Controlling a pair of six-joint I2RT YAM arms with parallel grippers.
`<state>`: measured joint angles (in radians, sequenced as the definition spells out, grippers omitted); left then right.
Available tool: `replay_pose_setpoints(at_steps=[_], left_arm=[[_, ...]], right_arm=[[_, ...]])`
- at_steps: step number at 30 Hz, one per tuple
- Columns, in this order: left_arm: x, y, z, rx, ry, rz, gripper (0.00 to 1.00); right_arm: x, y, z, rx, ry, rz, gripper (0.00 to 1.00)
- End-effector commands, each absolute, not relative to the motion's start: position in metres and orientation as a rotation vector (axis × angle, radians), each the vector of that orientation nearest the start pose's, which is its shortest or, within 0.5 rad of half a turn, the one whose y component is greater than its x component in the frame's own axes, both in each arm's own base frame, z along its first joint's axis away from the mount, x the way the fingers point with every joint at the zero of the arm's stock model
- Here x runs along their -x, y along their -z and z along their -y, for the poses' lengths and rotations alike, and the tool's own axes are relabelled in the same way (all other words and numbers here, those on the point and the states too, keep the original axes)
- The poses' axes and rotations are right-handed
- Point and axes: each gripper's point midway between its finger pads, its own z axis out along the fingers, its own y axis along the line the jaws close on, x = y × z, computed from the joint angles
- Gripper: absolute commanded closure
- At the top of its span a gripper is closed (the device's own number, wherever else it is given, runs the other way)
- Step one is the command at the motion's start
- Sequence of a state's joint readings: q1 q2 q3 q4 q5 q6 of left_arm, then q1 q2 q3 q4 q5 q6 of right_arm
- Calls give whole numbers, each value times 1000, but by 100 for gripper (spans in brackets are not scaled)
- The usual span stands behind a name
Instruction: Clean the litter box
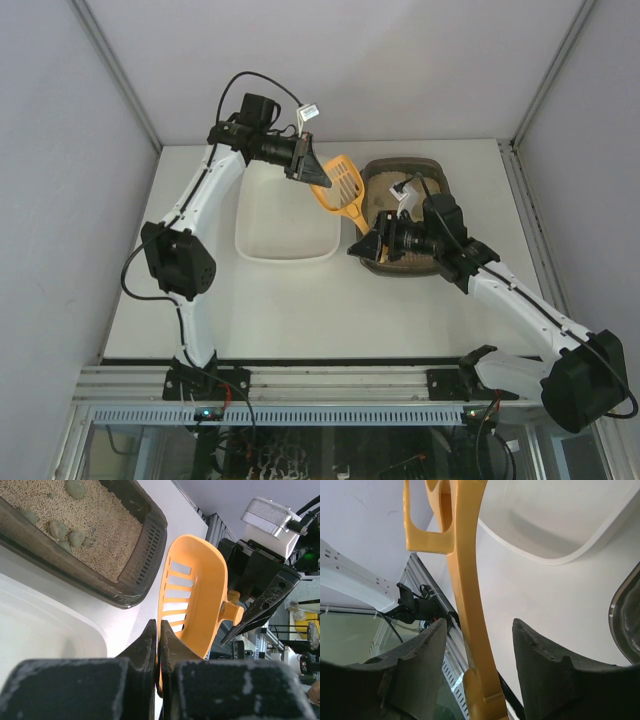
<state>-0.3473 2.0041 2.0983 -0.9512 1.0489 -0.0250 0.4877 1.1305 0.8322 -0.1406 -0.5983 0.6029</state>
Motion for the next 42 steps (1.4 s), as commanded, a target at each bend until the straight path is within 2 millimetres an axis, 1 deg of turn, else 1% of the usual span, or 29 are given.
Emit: replay_pose_setpoints(at_steps=[1, 5, 10, 13, 16, 18, 20, 21, 22, 23, 24, 26, 27, 28, 30, 31, 32, 34, 36, 38, 39, 40, 42], left_arm=[[-354, -299, 296, -871, 1451, -2106, 98], [-351, -295, 297, -878, 1457, -2114, 98], [-350, -291, 295, -893, 1436, -2113, 99], [-350, -291, 294, -892, 1433, -2112, 99], [-350, -293, 295, -893, 1427, -2109, 99], [-351, -295, 295, -895, 1422, -2104, 98], [-350, -295, 295, -895, 1426, -2102, 98], [-349, -296, 295, -895, 1430, -2102, 99], [-348, -296, 294, -897, 1434, -2099, 98], [-347, -297, 294, -898, 1437, -2099, 97], [-345, -298, 294, -901, 1441, -2096, 95], [-341, -300, 293, -915, 1447, -2085, 83], [-339, -301, 292, -922, 1446, -2083, 72], [-337, -302, 291, -932, 1439, -2080, 55], [-332, -306, 287, -948, 1415, -2074, 25], [-330, -309, 285, -955, 1403, -2068, 4], [-329, -313, 284, -956, 1383, -2065, 0], [-329, -324, 279, -955, 1331, -2058, 0], [-332, -342, 273, -945, 1268, -2038, 0], [-339, -366, 265, -895, 1206, -2004, 0], [-346, -382, 260, -826, 1168, -1987, 0], [-355, -389, 252, -747, 1114, -1992, 0], [-367, -394, 240, -616, 1060, -1990, 0]], right_arm=[[-243, -246, -263, 323, -1310, -2055, 45], [-240, -251, -264, 333, -1335, -2040, 54], [-234, -256, -268, 359, -1410, -2031, 62], [-231, -257, -271, 376, -1442, -2032, 62], [-229, -253, -274, 383, -1449, -2048, 62], [-229, -250, -275, 385, -1444, -2059, 65], [-229, -247, -276, 383, -1444, -2068, 73], [-229, -247, -276, 385, -1445, -2069, 79], [-230, -246, -277, 382, -1442, -2070, 87], [-231, -246, -276, 375, -1436, -2072, 99], [-232, -245, -276, 367, -1427, -2074, 100], [-233, -246, -274, 353, -1403, -2073, 100], [-235, -245, -272, 342, -1384, -2073, 100], [-235, -247, -270, 338, -1366, -2066, 100], [-238, -248, -264, 313, -1318, -2072, 100], [-240, -247, -260, 297, -1290, -2083, 100], [-241, -246, -256, 273, -1258, -2108, 100], [-241, -247, -248, 235, -1184, -2163, 100], [-240, -249, -235, 175, -1052, -2233, 100], [-246, -242, -209, 52, -851, -2311, 100], [-248, -236, -191, -17, -730, -2352, 100], [-248, -230, -175, -67, -615, -2382, 100], [-247, -217, -152, -107, -471, -2432, 100]])
